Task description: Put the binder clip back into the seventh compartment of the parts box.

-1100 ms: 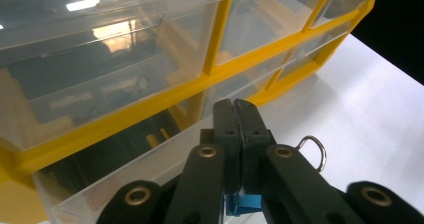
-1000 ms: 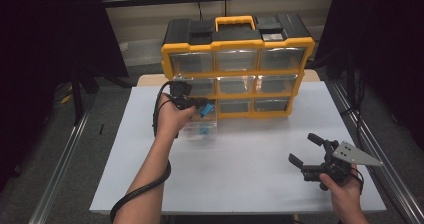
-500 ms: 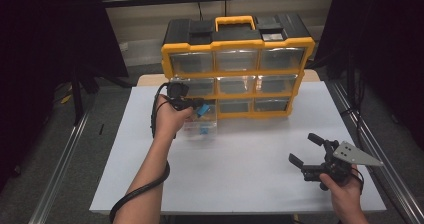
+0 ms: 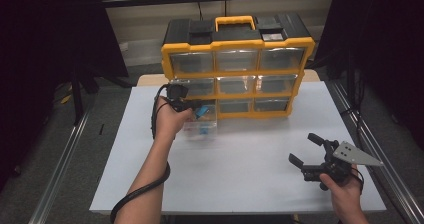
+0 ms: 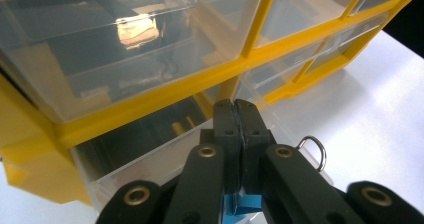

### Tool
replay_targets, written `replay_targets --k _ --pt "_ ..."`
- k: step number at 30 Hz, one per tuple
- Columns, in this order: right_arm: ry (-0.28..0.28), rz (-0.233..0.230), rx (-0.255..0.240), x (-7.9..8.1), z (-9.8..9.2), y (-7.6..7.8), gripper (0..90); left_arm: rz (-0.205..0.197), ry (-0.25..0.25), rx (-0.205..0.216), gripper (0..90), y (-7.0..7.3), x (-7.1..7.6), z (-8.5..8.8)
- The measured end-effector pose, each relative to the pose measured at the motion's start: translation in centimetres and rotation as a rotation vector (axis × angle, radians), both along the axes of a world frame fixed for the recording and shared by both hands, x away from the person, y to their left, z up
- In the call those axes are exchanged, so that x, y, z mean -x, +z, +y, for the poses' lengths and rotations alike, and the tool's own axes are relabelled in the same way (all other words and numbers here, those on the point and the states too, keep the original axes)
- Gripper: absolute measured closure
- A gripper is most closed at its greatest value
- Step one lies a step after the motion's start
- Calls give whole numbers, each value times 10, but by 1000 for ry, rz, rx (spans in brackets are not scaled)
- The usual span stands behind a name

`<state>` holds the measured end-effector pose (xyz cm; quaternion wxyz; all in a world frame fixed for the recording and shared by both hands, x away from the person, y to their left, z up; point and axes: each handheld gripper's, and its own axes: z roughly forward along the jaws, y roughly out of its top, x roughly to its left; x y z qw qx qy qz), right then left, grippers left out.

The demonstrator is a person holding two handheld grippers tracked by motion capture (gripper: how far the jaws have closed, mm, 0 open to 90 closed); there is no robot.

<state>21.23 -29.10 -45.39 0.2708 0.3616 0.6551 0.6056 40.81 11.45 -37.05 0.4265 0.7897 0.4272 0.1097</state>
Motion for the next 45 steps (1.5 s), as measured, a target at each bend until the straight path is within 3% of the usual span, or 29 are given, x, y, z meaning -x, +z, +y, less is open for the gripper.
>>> replay_targets --k 8,10,13,15,17,18,20,21,22,24,38,45 --pt "0 -1 0 0 0 0 16 14 -22 -13 887 -4 0 2" --pt "0 1 -1 0 0 0 17 8 -24 15 828 -6 0 1" --pt "0 0 -1 0 0 0 16 11 -41 1 800 -5 1 1" --pt "-1 1 -1 0 0 0 16 8 -22 27 780 -6 4 -2" --pt "1 0 0 0 0 0 16 1 -42 12 745 -6 4 0" --pt "0 0 0 0 0 0 17 -1 -34 33 735 -7 5 0" --pt "-2 -1 0 0 0 0 16 -6 -45 24 709 -6 6 1" --pt "1 0 0 0 0 0 16 -3 -44 42 700 -6 8 0" --pt "-1 1 0 0 0 0 17 -11 -57 26 694 -5 8 1" --pt "-1 1 -1 0 0 0 17 -15 -50 48 670 -5 11 0" --pt "-1 1 1 0 1 0 16 10 -90 97 479 -10 23 -1" --pt "-2 0 3 0 1 0 16 4 -83 122 351 -11 27 -2"
